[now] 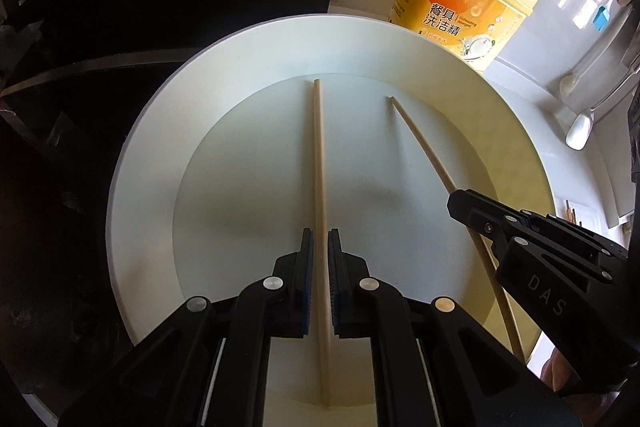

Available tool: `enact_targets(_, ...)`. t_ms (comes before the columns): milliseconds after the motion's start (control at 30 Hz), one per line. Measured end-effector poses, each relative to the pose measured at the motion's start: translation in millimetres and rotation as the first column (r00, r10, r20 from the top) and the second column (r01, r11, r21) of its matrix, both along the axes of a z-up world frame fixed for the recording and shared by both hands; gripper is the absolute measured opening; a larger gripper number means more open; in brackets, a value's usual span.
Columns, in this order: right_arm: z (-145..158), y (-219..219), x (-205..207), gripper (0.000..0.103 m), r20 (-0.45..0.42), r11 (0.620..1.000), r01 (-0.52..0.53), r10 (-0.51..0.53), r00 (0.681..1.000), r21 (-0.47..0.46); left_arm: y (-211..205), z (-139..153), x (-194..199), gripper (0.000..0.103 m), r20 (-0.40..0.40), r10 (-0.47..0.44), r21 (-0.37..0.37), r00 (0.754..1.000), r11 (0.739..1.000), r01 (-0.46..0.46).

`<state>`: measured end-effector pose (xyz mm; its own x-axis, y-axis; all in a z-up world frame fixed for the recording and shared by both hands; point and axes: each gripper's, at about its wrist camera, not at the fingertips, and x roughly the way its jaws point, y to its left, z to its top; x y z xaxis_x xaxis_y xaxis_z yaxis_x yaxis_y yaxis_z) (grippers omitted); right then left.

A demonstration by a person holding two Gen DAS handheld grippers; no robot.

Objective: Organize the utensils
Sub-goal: 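Open both grippers to drop the chopsticks into the basin, then move both open grippers back over the chopsticks on the cutting board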

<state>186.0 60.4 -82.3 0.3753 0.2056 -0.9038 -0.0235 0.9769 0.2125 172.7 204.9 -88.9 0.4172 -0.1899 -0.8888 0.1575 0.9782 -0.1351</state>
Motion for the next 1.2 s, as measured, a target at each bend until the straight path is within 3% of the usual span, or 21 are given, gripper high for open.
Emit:
enact_targets(33, -1, 0, 0, 0.007, -0.005, 1.000, -0.002, 0.002, 1.000, -0.001, 0, 0, 0, 0.015, -0.003, -0.001, -0.001, 1.000, 1.000, 0.001)
enact_targets(100, -2, -2, -1, 0.009, -0.006, 1.000, 0.004, -0.004, 1.000, -0.003, 2, 1, -1, 0.033, 0.000, 0.005, 0.005, 1.000, 1.000, -0.005)
enact_targets(167, 2, -5, -3, 0.018, 0.004, 1.000, 0.013, -0.013, 1.000, 0.003, 3, 4, -4, 0.049, 0.011, 0.014, 0.008, 1.000, 1.000, -0.015)
enact_targets(233, 6, -8, -5, 0.039, 0.019, 1.000, 0.018, -0.018, 1.000, 0.009, 4, 7, -6, 0.054, 0.022, 0.022, 0.010, 1.000, 1.000, -0.022)
enact_targets(300, 11, -11, -7, 0.039, 0.034, 1.000, 0.022, -0.022, 0.999, 0.008, 6, 10, -7, 0.060, 0.022, 0.030, 0.008, 0.999, 0.999, -0.031)
enact_targets(633, 35, -39, -39, 0.039, 0.095, 0.997, 0.069, -0.070, 0.993, 0.019, 15, 24, -22, 0.067, 0.038, 0.055, 0.028, 0.998, 0.998, -0.056)
enact_targets(767, 44, -53, -62, 0.041, 0.117, 0.996, 0.089, -0.091, 0.989, 0.020, 15, 34, -33, 0.076, 0.063, 0.043, 0.031, 0.997, 0.999, -0.045)
enact_targets(1000, 57, -78, -107, 0.046, 0.165, 0.991, 0.134, -0.134, 0.977, 0.011, -4, 53, -55, 0.089, 0.120, -0.016, 0.032, 0.993, 0.999, 0.012)
enact_targets(1200, 63, -113, -154, 0.048, 0.168, 0.979, 0.203, -0.200, 0.965, 0.002, -45, 65, -74, 0.089, 0.170, -0.100, 0.033, 0.980, 0.995, 0.096)
